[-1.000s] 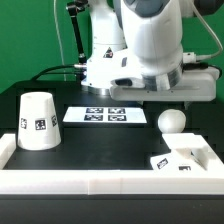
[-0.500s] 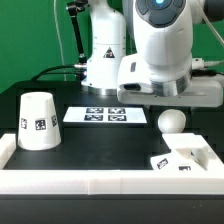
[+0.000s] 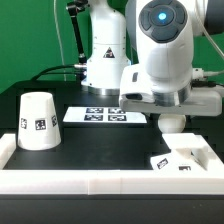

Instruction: Assemble lamp

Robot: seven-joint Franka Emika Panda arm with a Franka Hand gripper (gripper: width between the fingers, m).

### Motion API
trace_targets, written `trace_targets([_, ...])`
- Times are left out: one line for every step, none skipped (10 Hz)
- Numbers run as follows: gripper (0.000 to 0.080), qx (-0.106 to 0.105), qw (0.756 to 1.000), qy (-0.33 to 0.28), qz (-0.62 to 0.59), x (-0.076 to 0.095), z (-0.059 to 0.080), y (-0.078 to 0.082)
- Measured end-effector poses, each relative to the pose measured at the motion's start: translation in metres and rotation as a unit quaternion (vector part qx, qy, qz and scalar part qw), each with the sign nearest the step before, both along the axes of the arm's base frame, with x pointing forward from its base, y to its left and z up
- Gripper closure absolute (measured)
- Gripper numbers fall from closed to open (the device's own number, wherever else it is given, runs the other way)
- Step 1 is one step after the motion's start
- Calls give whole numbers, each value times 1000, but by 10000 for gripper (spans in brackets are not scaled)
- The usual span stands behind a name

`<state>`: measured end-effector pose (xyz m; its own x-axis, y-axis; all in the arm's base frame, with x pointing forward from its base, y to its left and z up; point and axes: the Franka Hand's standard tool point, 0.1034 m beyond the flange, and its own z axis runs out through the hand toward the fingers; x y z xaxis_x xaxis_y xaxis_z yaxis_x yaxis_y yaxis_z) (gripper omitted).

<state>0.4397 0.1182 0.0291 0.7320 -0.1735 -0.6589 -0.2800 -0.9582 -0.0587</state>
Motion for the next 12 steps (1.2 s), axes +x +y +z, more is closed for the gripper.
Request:
trace_targets([100,-1,1000,-2,0,-2,-4,0])
trace_targets([100,-3,1000,-3,-2,-5,-10,-1])
trace_targets([100,-7,1000,-4,-4,-9,-15,0])
trace_targets([100,-9,1000,1,-5,-13,-19,2])
trace_targets([100,-11,1000,5,-7,-15,-21,2])
trace_targets([100,-11,1000,7,-7,-17,-23,2])
trace_targets([100,-13,1000,9,-9,-17,-23,2])
trace_targets([230,-14,1000,10,-11,-17,-23,2])
trace_targets([226,-14,1000,9,-11,-17,-23,2])
trace_targets([226,-14,1000,9,-10,-17,-23,2])
trace_targets([226,-14,1000,9,-10,-17,-23,2])
trace_targets([226,-14,1000,9,-10,-17,-23,2])
